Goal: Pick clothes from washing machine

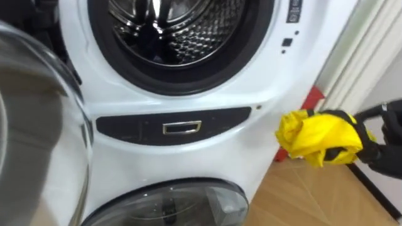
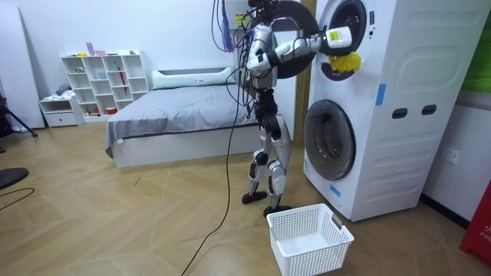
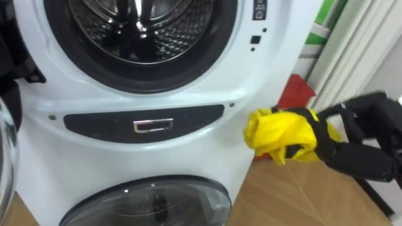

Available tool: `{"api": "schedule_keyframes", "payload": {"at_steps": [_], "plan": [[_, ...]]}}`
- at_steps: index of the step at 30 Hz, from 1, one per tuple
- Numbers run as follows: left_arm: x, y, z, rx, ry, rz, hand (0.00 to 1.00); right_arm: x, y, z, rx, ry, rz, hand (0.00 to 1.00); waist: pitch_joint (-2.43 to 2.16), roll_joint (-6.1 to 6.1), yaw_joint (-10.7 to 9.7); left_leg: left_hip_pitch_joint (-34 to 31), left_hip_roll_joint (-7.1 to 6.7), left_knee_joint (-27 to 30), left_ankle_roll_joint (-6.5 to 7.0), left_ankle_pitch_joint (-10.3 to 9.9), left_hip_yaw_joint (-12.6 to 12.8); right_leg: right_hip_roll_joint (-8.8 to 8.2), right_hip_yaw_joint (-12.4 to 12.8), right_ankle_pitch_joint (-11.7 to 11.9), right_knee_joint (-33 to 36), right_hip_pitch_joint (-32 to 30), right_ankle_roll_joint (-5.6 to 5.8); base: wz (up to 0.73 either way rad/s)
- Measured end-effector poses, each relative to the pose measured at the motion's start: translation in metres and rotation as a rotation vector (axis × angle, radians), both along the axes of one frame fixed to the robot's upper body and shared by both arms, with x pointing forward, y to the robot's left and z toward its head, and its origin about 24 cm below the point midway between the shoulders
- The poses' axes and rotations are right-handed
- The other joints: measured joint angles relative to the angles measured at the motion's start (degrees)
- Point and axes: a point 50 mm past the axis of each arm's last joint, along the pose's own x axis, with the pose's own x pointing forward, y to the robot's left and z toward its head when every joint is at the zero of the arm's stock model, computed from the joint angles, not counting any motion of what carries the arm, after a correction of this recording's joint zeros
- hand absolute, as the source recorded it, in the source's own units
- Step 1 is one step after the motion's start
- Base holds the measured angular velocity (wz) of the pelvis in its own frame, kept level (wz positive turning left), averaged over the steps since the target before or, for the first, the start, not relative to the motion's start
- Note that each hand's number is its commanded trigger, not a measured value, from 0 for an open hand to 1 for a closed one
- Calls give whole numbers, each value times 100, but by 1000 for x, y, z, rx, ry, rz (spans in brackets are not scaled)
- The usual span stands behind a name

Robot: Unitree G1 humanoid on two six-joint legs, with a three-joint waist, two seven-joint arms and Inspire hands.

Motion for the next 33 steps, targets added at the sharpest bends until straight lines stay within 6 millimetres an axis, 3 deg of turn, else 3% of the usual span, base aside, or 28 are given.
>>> {"api": "schedule_keyframes", "payload": {"at_steps": [4,6,7,9,11,12,13,14,20,23,25,26,28,29,33], "plan": [[19,-4,-1,-9,-21,-58,0,0,-7,-23,46,94,-33,100,2,83,-87,-286,-45,147,99,-21,335,-12,282,224,38,-297,104,-42],[28,-6,-1,-12,-33,-83,0,-1,-7,-32,68,130,-39,100,35,152,-131,-389,-49,167,157,8,456,-73,207,373,-58,-368,127,-38],[32,-7,-1,-11,-37,-94,0,-1,-7,-40,80,155,-43,100,57,205,-146,-413,-33,184,187,-9,556,-153,2,377,40,-435,108,-38],[40,-10,-2,-14,-46,-117,0,-3,-10,-55,111,206,-69,100,70,312,-171,-477,32,226,196,-46,735,-250,-318,195,412,-587,188,-22],[56,-19,-3,-42,-83,-135,0,-2,-12,-76,162,256,-124,100,60,445,-181,-564,53,256,171,-45,960,-457,-572,-57,581,-681,281,-11],[59,-21,-4,-50,-92,-136,0,0,-11,-82,176,272,-128,100,62,432,-187,-590,43,276,167,-48,996,-490,-658,-70,566,-717,268,-19],[64,-25,-4,-69,-102,-149,0,6,-9,-93,197,306,-129,100,76,518,-183,-643,47,339,163,-61,1032,-519,-781,-56,547,-768,238,-13],[68,-30,-5,-88,-105,-175,0,10,-7,-102,210,332,-132,100,70,638,-204,-727,51,377,161,-61,1020,-518,-794,-20,460,-816,170,-11],[72,-36,-6,-107,-117,-199,0,22,-9,-126,241,391,-190,100,16,980,-199,-1104,57,478,125,16,907,-518,-857,54,359,-1129,25,4],[70,-45,-9,-147,-121,-216,0,25,-8,-133,244,389,-207,100,22,1079,-208,-1220,54,476,122,46,840,-547,-940,40,382,-1217,4,13],[70,-47,-9,-169,-128,-212,0,23,-6,-140,253,403,-218,100,-17,1139,-211,-1307,56,471,116,76,777,-561,-1007,28,371,-1269,-13,21],[71,-48,-9,-176,-135,-208,0,22,-4,-147,265,414,-229,100,-10,1138,-227,-1381,54,470,102,97,691,-575,-1065,20,361,-1290,-26,27],[75,-50,-9,-183,-142,-226,0,18,-3,-155,281,428,-258,100,-39,1225,-261,-1481,46,463,108,142,594,-628,-1173,4,371,-1365,-52,33],[77,-52,-9,-189,-153,-230,0,19,-3,-158,282,435,-271,100,-4,1255,-223,-1505,28,420,109,182,592,-638,-1210,3,374,-1405,-53,21],[80,-60,-10,-203,-157,-250,0,23,0,-166,279,449,-294,100,15,1355,-192,-1697,-42,329,92,287,482,-685,-1265,-20,455,-1632,-90,12]]}}
